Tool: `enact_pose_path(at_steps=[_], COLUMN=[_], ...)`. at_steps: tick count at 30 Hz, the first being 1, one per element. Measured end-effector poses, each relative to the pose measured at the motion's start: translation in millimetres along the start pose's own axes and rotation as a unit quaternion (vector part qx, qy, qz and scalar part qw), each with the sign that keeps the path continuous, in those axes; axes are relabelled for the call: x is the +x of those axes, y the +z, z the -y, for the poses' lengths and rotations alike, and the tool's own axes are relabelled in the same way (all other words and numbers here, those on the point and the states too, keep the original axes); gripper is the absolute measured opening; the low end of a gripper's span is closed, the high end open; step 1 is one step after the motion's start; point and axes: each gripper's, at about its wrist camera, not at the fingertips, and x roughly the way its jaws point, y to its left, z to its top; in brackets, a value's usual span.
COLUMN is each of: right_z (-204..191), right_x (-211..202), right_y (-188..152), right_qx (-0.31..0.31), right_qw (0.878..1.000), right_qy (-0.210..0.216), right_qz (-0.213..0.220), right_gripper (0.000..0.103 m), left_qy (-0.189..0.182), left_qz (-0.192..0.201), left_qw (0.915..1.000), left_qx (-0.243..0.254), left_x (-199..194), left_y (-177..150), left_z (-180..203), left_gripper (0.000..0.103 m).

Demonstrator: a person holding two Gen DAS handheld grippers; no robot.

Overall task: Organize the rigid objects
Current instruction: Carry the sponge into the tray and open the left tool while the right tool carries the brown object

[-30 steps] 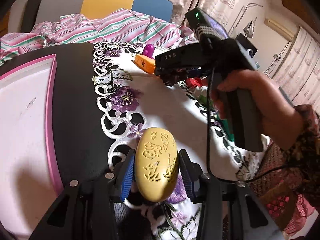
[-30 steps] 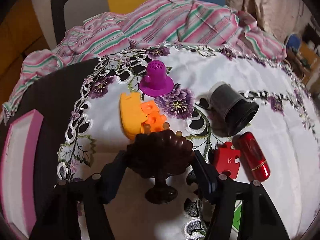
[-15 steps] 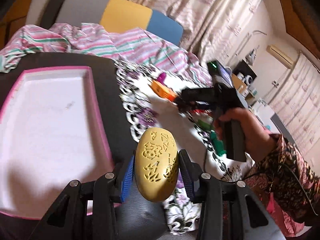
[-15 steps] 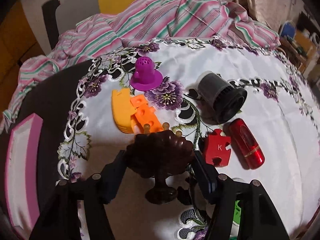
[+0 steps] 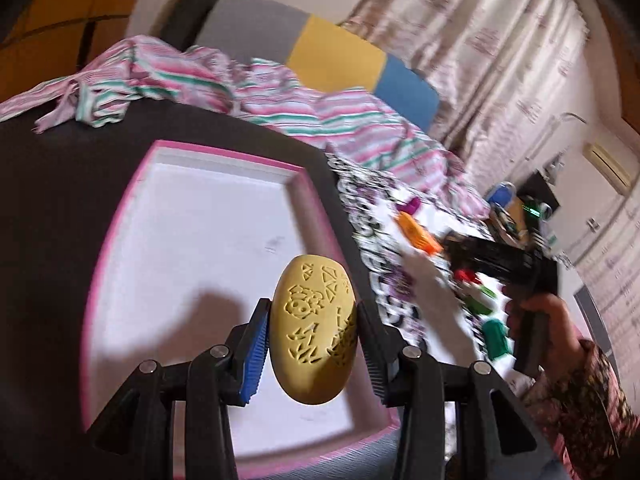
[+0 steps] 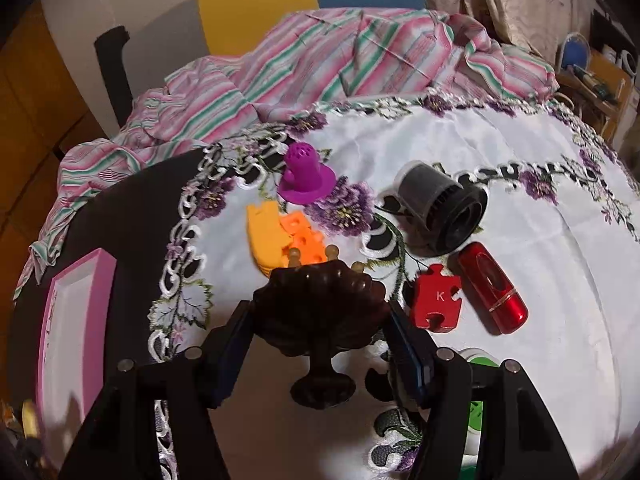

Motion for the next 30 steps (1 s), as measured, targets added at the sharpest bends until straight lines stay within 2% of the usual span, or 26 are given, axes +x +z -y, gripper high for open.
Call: enact_pose_path(at_steps=[6, 12, 15, 20, 30], right_z=[-21.2, -52.9, -68.9, -99.1, -158.0], right_x=[-11.3, -25.6, -31.8, -42.6, -52.2], right_y=[-9.0, -24.2, -32.2, -40.9, -49.1], right_qx=[-0.020, -0.050, -0.061, -0.085, -0.143], right_qw=[0.999, 0.997, 0.995, 0.991, 0.979], right_qy=[0.029, 0.061, 0.077, 0.105, 0.145], right_qz=[0.013, 0.022, 0.019, 0.015, 0.009], right_gripper=[0.066, 0.066, 0.066, 0.066, 0.066], left_qy=[0.044, 0.078, 0.071, 0.089, 0.090], left_qz=[-0.019, -0.030, -0.035, -0.044, -0.037], left_qw=[0.9976, 0.9940, 0.9941, 0.9928, 0.9909], left_qx=[-0.049, -0.070, -0.074, -0.067, -0.093], left_x=[16.9, 27.6, 33.9, 50.8, 72.8], left_y=[16.1, 28.1, 37.4, 54.2, 85.1], left_z=[-46.4, -75.8, -81.2, -82.1, -93.9], left_gripper=[0.043, 0.043, 0.043, 0.043, 0.043])
